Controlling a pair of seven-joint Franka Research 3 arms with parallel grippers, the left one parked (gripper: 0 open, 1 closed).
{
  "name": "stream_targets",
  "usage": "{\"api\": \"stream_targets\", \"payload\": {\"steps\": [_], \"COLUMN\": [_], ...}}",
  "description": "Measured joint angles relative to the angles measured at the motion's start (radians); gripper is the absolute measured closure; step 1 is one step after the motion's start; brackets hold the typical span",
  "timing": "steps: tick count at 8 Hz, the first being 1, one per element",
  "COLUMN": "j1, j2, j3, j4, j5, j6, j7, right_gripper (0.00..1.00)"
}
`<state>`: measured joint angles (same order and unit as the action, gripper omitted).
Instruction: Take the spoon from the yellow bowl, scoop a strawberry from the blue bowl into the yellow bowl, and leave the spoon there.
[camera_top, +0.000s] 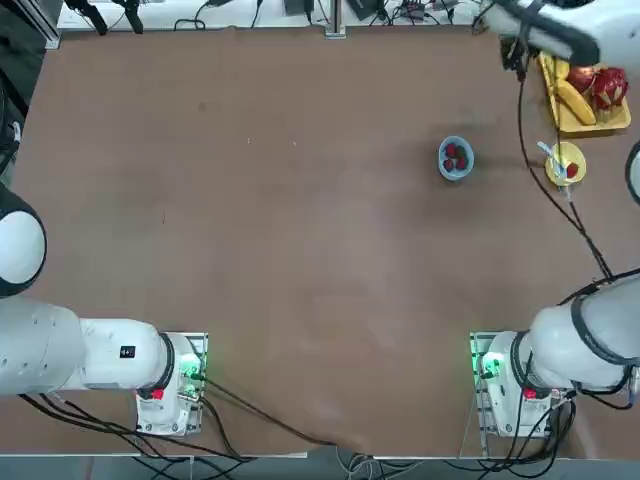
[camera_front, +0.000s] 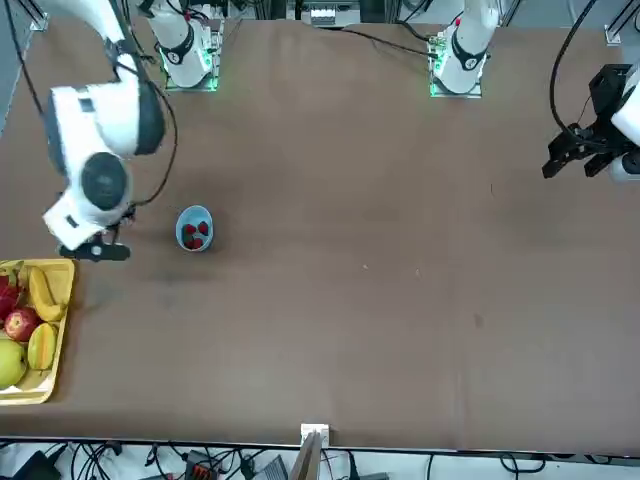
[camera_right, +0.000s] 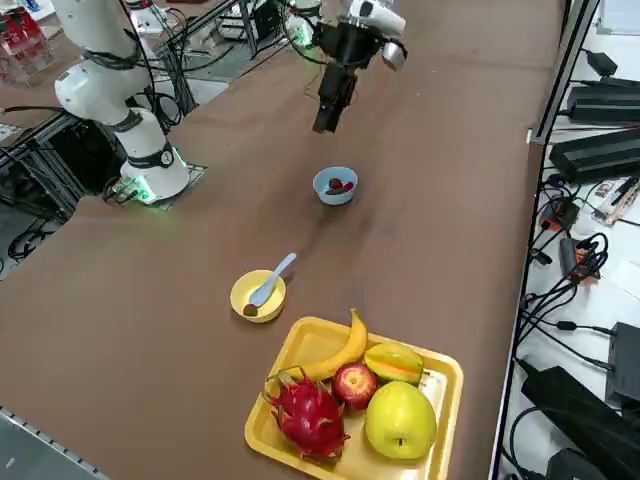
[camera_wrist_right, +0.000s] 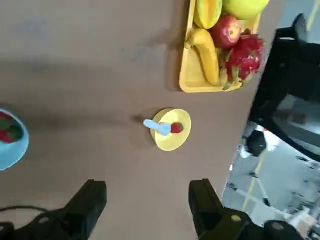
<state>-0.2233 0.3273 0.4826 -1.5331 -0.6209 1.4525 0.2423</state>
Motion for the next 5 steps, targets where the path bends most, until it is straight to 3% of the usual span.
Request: {"api": "stream_targets", "payload": {"steps": [4, 5], "j1": [-0.07, -0.043], "j2": [-0.019, -0.03], "j3": [-0.015, -0.07], "j4": [0.191, 0.206], "j5": [0.246, 0.33], "j6": [-0.083, -0.085], "j7": [-0.121, -0.122], "right_gripper": [0.0, 0.0]}}
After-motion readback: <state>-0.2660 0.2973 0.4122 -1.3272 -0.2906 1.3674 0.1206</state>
